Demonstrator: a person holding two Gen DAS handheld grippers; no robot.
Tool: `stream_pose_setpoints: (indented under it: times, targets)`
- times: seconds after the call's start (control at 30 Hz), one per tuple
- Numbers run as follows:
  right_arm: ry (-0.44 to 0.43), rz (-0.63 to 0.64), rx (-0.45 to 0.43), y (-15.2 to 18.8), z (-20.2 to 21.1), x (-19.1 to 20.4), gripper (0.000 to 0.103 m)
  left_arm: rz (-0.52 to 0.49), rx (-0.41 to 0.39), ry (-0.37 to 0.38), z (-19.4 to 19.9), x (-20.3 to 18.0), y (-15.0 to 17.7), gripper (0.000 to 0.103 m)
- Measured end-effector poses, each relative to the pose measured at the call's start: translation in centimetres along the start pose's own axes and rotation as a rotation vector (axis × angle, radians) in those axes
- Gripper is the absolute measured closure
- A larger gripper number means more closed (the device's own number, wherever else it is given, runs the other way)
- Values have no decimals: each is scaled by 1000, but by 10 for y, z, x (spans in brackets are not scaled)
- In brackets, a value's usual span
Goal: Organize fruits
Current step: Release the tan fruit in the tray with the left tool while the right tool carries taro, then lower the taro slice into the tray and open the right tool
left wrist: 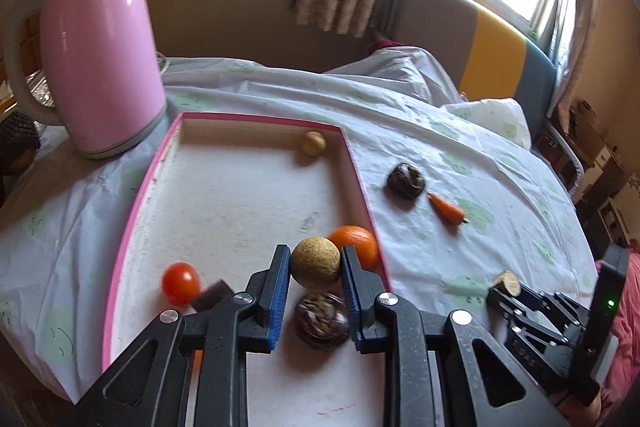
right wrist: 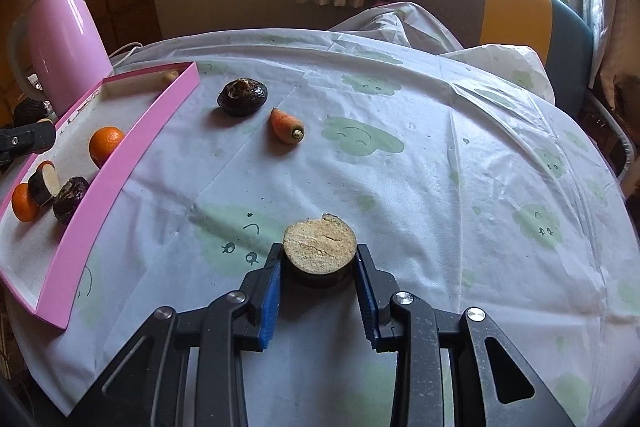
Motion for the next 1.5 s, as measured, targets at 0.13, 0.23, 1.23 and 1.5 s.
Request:
stream_pose_setpoints:
  times: [0.13,0.23,1.23,1.5]
  targets:
    - [-15,-8,4,-2,0,5,69,33,2,-42,-9,26,-5,78]
    - [-40,-3,-4,-7,3,14,69,68,4,-59,-16,43,-10,78]
    - [-427,131,-37,-77,-1,197,68,108,-11,-147,12,67,-6,70]
    - [-441,130,-58,-81,5,206,68,108,-17,-145,17,66,-6,70]
Point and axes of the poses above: each gripper's, at about its wrist camera, not at the fingertips, and z roughly against the way its jaws point, x to its left, y to its underside, the point moved 10 cm from there along -z, roughly the way its jaws point, and after that the axes turned 10 degrees about -x, right-handed, at the moved point
